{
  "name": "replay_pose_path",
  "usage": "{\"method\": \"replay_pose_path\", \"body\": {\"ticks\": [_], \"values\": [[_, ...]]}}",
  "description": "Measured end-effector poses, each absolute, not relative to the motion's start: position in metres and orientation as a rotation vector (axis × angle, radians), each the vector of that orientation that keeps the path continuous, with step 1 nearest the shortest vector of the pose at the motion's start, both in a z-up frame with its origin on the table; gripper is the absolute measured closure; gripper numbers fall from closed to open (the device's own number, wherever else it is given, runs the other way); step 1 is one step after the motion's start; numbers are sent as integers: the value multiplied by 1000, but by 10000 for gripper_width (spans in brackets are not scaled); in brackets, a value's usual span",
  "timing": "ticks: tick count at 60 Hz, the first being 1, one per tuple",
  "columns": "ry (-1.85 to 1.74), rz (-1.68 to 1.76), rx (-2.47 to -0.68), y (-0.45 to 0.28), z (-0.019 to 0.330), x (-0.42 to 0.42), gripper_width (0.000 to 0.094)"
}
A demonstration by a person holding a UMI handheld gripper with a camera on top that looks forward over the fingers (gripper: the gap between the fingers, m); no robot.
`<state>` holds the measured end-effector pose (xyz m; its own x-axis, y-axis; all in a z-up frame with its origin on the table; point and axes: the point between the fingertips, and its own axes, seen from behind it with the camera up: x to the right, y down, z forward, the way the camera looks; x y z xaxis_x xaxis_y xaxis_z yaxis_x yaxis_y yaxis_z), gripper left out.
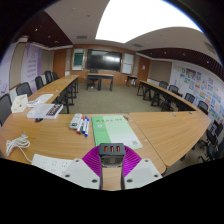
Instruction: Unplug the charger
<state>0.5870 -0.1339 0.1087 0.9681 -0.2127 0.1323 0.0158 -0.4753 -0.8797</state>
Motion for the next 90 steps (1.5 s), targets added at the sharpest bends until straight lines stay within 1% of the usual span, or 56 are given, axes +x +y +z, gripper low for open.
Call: {"method": "replay_pose_path", "body": {"ticks": [1, 6, 9, 11, 21, 24, 29, 32, 34, 37, 42, 50, 58, 67, 77, 90], "values": [[141, -264, -2080, -140, 122, 595, 707], [145, -233, -2196, -149, 81, 617, 685], [148, -208, -2240, -151, 62, 627, 670], [148, -195, -2253, -142, 36, 623, 651], [120, -96, -2288, -135, 11, 621, 550], [108, -94, -2281, -134, 10, 623, 466], [80, -77, -2263, -132, 12, 619, 227], [72, -70, -2259, -132, 16, 617, 103], [71, -74, -2251, -133, 19, 616, 64], [73, -85, -2229, -135, 27, 616, 90], [67, -95, -2186, -150, 53, 615, 74], [56, -133, -2113, -184, 101, 608, 82], [43, -177, -2051, -242, 154, 595, 79], [30, -206, -2031, -320, 197, 575, 80], [17, -201, -2021, -379, 224, 555, 77], [7, -205, -2007, -405, 238, 546, 81]]}}
